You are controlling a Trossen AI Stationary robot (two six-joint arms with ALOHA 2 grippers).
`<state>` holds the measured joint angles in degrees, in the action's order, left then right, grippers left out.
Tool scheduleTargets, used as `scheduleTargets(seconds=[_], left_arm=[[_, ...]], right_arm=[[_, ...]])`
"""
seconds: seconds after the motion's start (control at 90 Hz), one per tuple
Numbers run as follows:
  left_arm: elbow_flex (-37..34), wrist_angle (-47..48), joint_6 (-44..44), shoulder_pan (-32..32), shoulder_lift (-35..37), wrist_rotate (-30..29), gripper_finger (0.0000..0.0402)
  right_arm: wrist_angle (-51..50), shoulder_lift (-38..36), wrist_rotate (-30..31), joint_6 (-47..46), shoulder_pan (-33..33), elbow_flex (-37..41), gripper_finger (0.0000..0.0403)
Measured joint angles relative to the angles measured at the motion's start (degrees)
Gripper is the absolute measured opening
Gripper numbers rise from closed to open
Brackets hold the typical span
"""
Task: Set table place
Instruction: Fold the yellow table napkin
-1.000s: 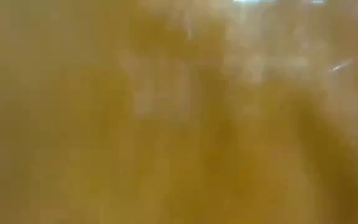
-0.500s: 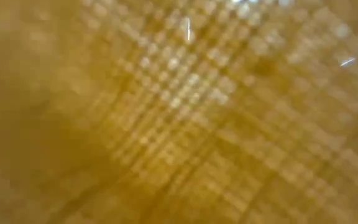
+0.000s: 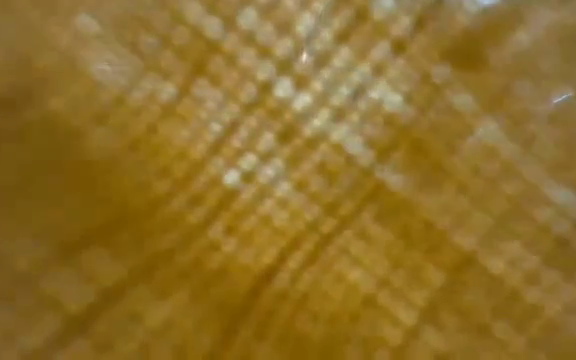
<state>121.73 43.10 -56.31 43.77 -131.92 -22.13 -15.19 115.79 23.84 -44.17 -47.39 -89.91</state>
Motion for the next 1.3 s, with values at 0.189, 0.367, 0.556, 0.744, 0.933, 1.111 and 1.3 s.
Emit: scheduleTargets(seconds=[0.189,0.367,0.556,0.744,0.933,1.111,1.3], left_arm=[[0.0,-1.1,1.7,-0.3,0.0,0.0,0.0000],[0.0,-0.9,1.7,-0.1,0.0,0.0,0.0000],[0.0,-0.5,2.9,-0.5,0.0,0.0,0.0000],[0.9,-0.4,4.7,-1.4,0.0,0.0,0.0000],[4.1,-0.6,8.1,-1.5,0.0,0.0,0.0000],[5.1,-0.7,8.9,-1.5,0.0,0.0,0.0000],[5.1,-0.6,8.9,-1.5,0.0,0.0,0.0000]], right_arm=[[-1.9,0.0,-0.2,1.1,1.0,0.0,0.0157],[-2.6,0.0,-0.2,1.1,0.9,0.0,0.0157],[-2.0,0.0,-1.3,-0.3,0.9,0.0,0.0157],[-2.0,0.4,-3.3,-1.5,0.8,0.0,0.0157],[-1.9,0.4,-3.1,-1.6,0.6,0.0,0.0149],[-1.9,0.4,-2.4,-1.4,0.7,0.0,0.0108],[-2.9,0.4,-2.7,-0.8,1.2,0.0,0.0011]])
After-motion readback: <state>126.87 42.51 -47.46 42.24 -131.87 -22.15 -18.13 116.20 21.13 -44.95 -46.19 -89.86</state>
